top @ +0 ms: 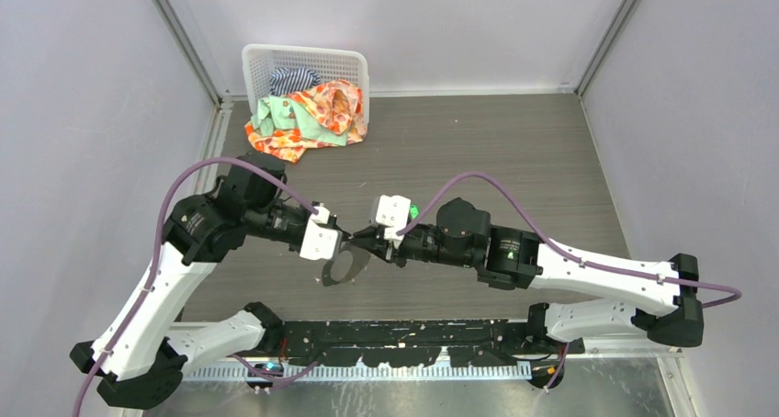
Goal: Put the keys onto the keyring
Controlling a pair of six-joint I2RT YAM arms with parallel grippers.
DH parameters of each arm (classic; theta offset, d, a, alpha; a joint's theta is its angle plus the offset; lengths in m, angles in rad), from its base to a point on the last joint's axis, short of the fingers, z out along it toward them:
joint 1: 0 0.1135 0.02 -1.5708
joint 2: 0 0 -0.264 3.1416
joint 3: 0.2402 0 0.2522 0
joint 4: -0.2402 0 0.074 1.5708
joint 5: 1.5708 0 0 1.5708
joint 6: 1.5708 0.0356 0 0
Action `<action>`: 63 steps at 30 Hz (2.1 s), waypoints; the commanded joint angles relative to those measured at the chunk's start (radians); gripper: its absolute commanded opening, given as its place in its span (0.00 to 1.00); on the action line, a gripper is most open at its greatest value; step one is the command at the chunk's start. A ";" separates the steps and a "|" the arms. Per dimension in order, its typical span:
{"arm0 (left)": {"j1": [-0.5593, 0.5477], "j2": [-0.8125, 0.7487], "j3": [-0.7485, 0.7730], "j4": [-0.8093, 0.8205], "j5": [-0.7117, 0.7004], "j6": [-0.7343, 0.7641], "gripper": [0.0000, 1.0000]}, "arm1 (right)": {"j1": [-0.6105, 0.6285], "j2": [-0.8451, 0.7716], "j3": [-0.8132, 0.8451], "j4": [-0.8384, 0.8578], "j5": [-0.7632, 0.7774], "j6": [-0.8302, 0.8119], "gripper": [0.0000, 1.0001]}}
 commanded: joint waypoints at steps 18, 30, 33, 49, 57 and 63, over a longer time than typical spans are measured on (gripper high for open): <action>-0.004 -0.254 -0.253 0.530 0.220 0.035 0.00 | -0.003 -0.335 -0.165 0.206 0.067 0.052 0.53; -0.005 -0.186 -0.176 0.889 0.272 -0.620 0.00 | -0.004 -0.367 -0.181 0.270 -0.077 0.085 0.40; -0.005 -0.179 -0.172 0.907 0.325 -0.640 0.00 | -0.004 -0.382 -0.175 0.284 -0.088 0.079 0.34; -0.005 -0.166 -0.169 0.920 0.493 -0.546 0.00 | -0.003 -0.294 -0.049 0.210 -0.191 0.015 0.37; -0.006 -0.155 -0.134 0.822 0.541 -0.365 0.00 | -0.003 -0.281 -0.019 0.174 -0.222 0.002 0.36; -0.005 -0.140 -0.129 0.770 0.518 -0.269 0.00 | -0.002 -0.276 -0.021 0.174 -0.203 -0.005 0.36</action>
